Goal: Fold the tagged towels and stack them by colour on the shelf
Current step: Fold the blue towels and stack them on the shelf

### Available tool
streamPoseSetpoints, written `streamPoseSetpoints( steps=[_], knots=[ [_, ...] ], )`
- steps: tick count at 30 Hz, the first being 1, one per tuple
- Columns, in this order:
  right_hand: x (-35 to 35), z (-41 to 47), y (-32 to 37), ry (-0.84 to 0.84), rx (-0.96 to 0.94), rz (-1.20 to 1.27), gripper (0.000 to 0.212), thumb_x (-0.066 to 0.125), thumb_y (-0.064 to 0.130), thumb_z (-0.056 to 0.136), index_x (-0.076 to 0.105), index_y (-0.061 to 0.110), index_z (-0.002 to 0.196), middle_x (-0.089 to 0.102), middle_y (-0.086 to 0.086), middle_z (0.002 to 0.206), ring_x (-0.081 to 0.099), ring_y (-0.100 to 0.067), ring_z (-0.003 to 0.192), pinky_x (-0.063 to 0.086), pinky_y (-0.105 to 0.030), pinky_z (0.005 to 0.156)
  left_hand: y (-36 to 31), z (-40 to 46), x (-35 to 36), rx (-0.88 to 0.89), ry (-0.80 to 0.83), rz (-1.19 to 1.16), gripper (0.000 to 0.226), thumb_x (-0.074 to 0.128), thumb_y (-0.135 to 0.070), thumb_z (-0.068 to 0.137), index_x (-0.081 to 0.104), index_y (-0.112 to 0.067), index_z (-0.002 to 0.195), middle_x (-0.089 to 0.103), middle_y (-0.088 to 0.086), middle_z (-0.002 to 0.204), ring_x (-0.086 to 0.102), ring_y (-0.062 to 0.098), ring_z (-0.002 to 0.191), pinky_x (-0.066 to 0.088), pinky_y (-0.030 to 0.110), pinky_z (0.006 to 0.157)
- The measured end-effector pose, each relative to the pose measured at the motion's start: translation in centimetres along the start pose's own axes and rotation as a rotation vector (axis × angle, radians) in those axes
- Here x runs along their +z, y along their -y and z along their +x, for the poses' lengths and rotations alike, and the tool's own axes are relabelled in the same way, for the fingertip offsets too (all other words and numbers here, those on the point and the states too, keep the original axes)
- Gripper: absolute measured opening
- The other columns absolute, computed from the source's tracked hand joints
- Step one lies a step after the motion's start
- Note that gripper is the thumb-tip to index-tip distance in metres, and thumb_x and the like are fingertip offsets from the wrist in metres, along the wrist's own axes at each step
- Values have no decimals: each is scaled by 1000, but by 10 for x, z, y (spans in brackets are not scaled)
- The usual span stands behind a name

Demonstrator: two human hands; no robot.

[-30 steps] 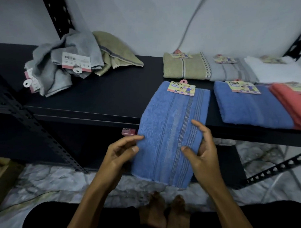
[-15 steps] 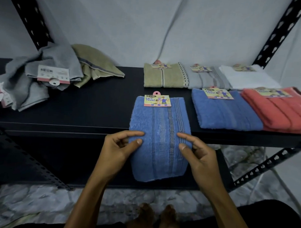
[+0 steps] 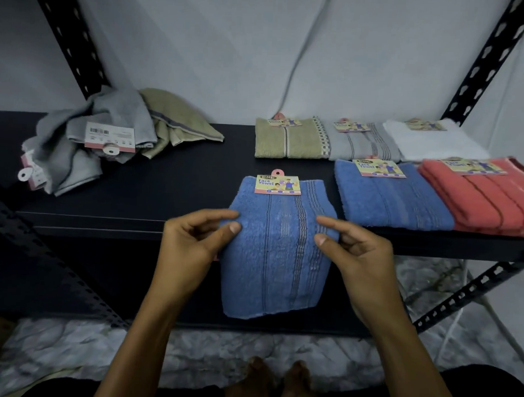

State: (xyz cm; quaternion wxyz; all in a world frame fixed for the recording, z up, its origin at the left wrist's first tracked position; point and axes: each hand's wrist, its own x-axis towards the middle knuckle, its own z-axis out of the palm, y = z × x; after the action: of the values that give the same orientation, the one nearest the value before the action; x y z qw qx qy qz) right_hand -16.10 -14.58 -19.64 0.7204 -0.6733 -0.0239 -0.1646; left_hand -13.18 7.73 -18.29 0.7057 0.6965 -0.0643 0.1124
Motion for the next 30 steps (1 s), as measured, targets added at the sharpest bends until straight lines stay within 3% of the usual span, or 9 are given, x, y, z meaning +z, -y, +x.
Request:
streamPoseSetpoints(
  steps=[4, 8, 13, 15, 18, 21, 22, 26, 30],
  knots=[
    [3, 26, 41, 51, -53, 43, 48, 70, -8, 79, 66, 24, 115, 76, 7, 97, 69, -4, 90, 54, -19, 81, -39, 24, -1, 76, 84, 77, 28, 74, 5, 77, 73, -14, 97, 77, -4, 84, 70, 4, 77, 54, 15, 69],
    [-1, 57, 78, 125, -49, -85, 56, 80, 7, 67, 66, 18, 120, 77, 2, 93, 72, -11, 88, 57, -25, 78, -72, 54, -6, 229, 50, 318, 35, 78, -5, 79, 71, -20, 110, 75, -6, 92, 70, -1, 85, 53, 14, 77],
    [-2, 89, 103, 196, -72, -419, 44, 86, 9, 67, 74, 15, 109, 76, -6, 86, 73, -22, 84, 59, -37, 83, -92, 74, -12, 482, 22, 699, 24, 76, -15, 84, 76, -16, 107, 75, -8, 95, 69, 0, 89, 52, 20, 80],
    [2, 96, 107, 209, -137, -627, 30, 85, 19, 71, 76, 21, 100, 74, -4, 78, 69, -15, 72, 55, -32, 73, -95, 78, -12, 547, 8, 799, 21, 74, -15, 85, 77, -15, 106, 77, -3, 93, 68, 3, 85, 48, 18, 77],
    [8, 102, 110, 212, -219, -863, 18, 82, 29, 75, 77, 25, 92, 65, 8, 71, 53, 1, 60, 43, -22, 62, -96, 87, -15, 434, 14, 766, 28, 78, -18, 82, 75, -15, 110, 77, -1, 92, 66, 1, 80, 44, 5, 74],
    [13, 107, 115, 237, -222, -862, 11, 79, 26, 78, 77, 23, 89, 68, 11, 81, 61, 2, 77, 53, -31, 79, -100, 96, -21, 236, 110, 606, 45, 88, -20, 68, 75, -17, 111, 74, -8, 87, 69, 3, 82, 53, 17, 80],
    [14, 109, 116, 253, -212, -851, 10, 78, 24, 79, 78, 22, 89, 70, 11, 84, 63, 1, 80, 54, -34, 82, -100, 99, -23, 235, 117, 648, 46, 90, -19, 65, 75, -17, 109, 73, -11, 84, 67, -2, 79, 51, 13, 77],
    [17, 124, 114, 298, -198, -828, 9, 76, 25, 81, 77, 20, 89, 75, 2, 85, 70, -16, 86, 54, -44, 85, -101, 106, -27, 364, 91, 836, 16, 84, -16, 75, 78, -19, 90, 64, -17, 67, 60, -6, 66, 39, 6, 58],
    [23, 139, 113, 351, -142, -675, 10, 75, 21, 83, 76, 16, 92, 75, -3, 89, 71, -20, 91, 53, -49, 90, -95, 120, -35, 335, 209, 594, 12, 71, -10, 87, 62, -16, 85, 67, -3, 81, 62, 6, 75, 49, 19, 69]
  ],
)
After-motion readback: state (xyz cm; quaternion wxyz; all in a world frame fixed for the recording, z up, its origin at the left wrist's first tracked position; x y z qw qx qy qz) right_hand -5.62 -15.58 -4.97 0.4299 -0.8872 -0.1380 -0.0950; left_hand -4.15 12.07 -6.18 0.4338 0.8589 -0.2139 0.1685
